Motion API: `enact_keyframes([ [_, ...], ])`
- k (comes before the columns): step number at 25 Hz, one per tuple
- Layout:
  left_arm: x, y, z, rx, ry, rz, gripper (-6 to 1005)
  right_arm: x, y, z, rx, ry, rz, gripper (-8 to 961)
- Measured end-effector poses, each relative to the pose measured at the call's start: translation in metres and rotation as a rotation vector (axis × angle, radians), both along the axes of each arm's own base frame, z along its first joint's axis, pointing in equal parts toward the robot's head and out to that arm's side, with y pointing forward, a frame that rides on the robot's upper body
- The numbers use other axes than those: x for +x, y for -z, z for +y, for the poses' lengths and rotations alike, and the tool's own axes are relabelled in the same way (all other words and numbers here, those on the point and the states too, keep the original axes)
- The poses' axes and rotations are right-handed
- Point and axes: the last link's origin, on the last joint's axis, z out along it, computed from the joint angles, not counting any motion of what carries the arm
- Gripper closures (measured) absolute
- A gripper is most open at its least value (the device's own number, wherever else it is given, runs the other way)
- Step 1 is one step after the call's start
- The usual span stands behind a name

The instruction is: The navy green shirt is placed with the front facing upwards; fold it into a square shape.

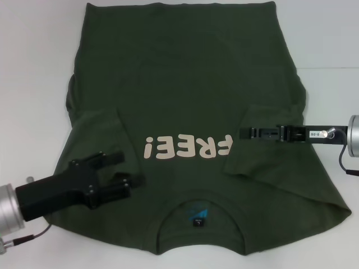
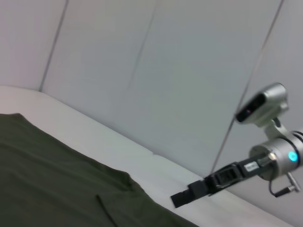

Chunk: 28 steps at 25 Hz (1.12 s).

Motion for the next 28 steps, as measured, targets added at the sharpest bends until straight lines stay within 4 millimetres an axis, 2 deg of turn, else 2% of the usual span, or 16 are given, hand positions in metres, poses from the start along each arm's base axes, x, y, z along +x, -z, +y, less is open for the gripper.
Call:
enact_keyframes([
  [6,-0.014,-0.013,-0.007,0.035,-0.079,-0.029,138,-0.003,0.002,-0.012,0.055,-0.109,0.085,79],
  [13,-0.033,-0.028,-0.023,0.055,-0.178,-0.030,133,-0.010,0.020,-0.027,0.065,-0.226,0.132,44],
  [17,-0.048,-0.038,-0.030,0.087,-0.255,0.013,134,-0.012,0.025,-0.028,0.067,-0.230,0.150,47],
  [28,-0.079,-0.044,-0.036,0.076,-0.451,0.110,139,-0.023,0.028,-0.023,0.073,-0.230,0.196,53],
])
